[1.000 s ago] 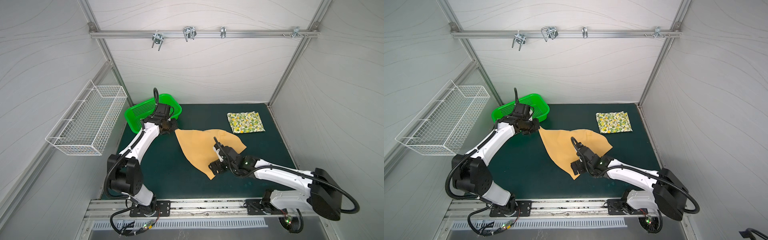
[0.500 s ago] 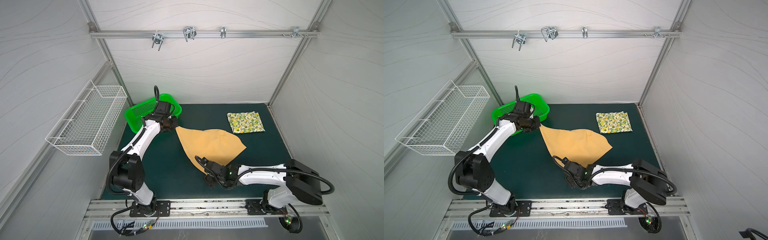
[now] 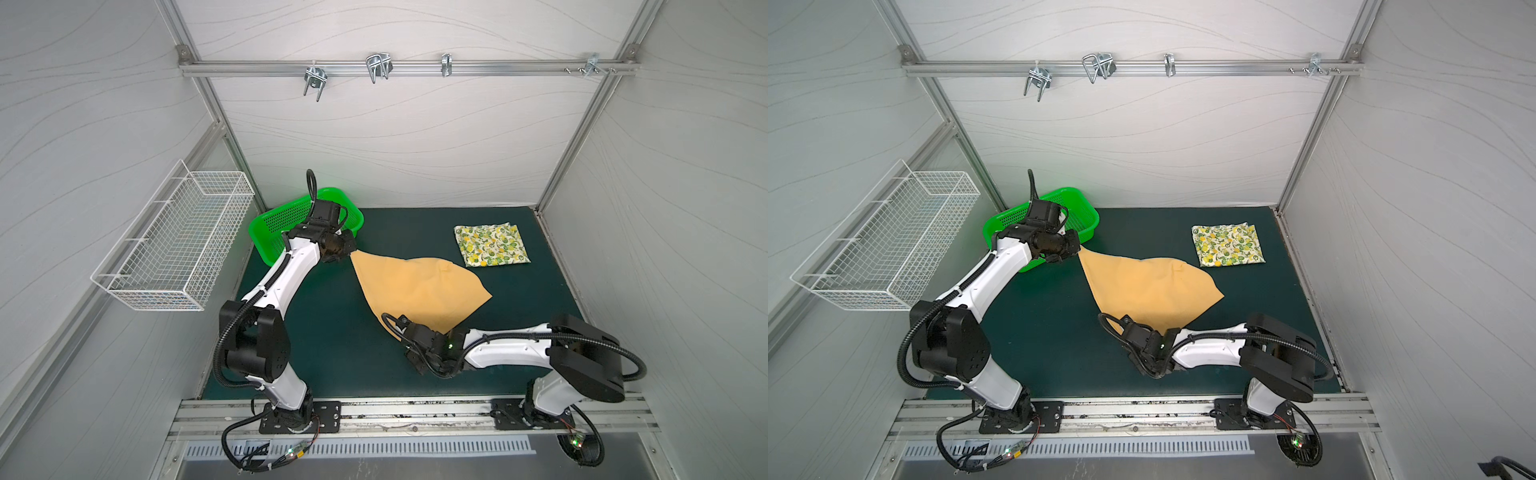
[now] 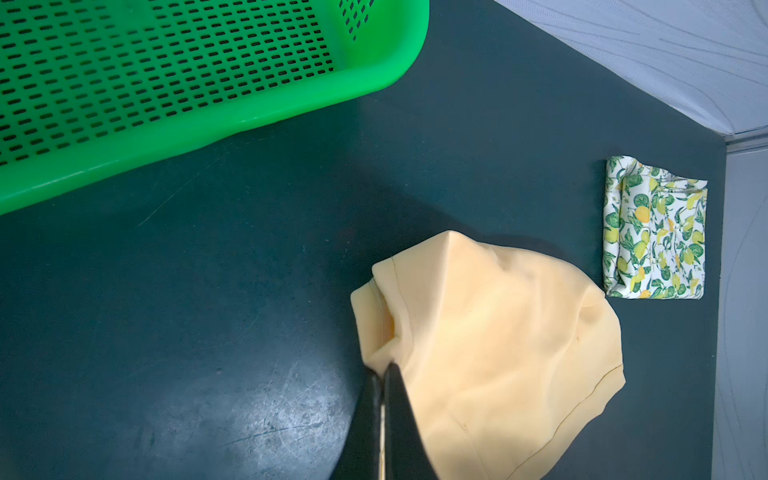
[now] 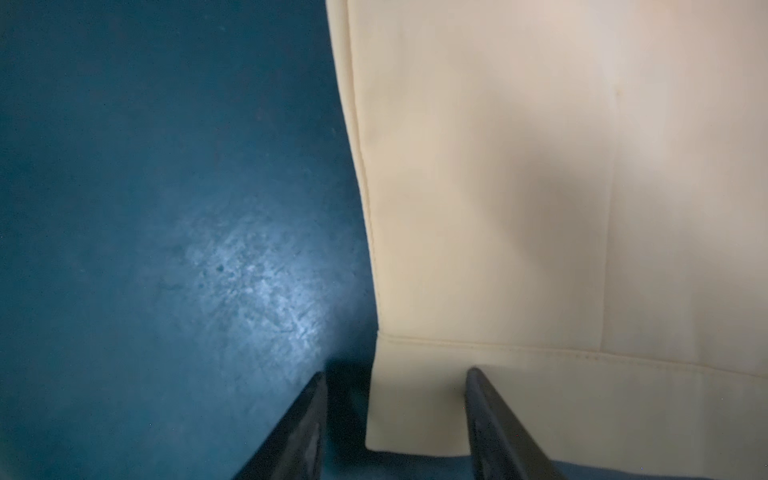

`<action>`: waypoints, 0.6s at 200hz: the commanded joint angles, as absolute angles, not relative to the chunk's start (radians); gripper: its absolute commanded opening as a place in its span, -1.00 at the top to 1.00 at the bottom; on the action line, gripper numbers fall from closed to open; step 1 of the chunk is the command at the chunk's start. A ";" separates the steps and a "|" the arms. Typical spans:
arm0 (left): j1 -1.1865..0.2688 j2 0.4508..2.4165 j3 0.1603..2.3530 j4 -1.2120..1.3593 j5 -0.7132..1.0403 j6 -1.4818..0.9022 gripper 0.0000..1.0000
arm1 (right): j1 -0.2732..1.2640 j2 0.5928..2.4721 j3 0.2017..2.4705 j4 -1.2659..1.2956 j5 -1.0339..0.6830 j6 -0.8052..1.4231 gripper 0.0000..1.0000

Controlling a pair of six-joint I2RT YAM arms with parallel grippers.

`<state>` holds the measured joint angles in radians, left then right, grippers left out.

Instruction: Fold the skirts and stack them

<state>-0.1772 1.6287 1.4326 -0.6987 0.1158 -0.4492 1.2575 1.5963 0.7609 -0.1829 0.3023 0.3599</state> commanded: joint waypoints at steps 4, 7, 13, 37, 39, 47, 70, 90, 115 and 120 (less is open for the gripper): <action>-0.168 1.647 1.490 -0.696 0.118 -0.443 1.00 | 1.264 1.656 0.761 -0.227 0.335 0.383 0.08; -0.168 1.645 1.491 -0.696 0.119 -0.443 1.00 | 1.264 1.658 0.761 -0.228 0.336 0.382 0.10; -0.168 1.645 1.490 -0.696 0.119 -0.443 1.00 | 1.264 1.658 0.761 -0.232 0.341 0.388 0.17; -0.166 1.645 1.496 -0.698 0.119 -0.442 1.00 | 1.263 1.660 0.768 -0.260 0.373 0.409 0.46; -0.166 1.645 1.497 -0.698 0.119 -0.442 1.00 | 1.263 1.663 0.768 -0.261 0.373 0.411 0.48; -0.165 1.645 1.497 -0.698 0.119 -0.442 1.00 | 1.262 1.663 0.771 -0.265 0.373 0.411 0.54; -0.163 1.647 1.503 -0.704 0.118 -0.438 1.00 | 1.263 1.659 0.780 -0.276 0.365 0.412 0.77; -0.159 1.647 1.514 -0.712 0.115 -0.433 1.00 | 1.263 1.644 0.786 -0.287 0.361 0.413 0.93; -0.150 1.638 1.523 -0.722 0.115 -0.427 1.00 | 1.263 1.603 0.800 -0.297 0.332 0.402 1.00; -0.149 1.635 1.527 -0.725 0.112 -0.426 1.00 | 1.262 1.590 0.804 -0.298 0.319 0.398 1.00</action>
<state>-0.1635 1.6352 1.4681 -0.7113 0.1169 -0.4423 1.2629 1.6245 0.7963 -0.2092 0.3569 0.4007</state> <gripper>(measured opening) 0.047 0.054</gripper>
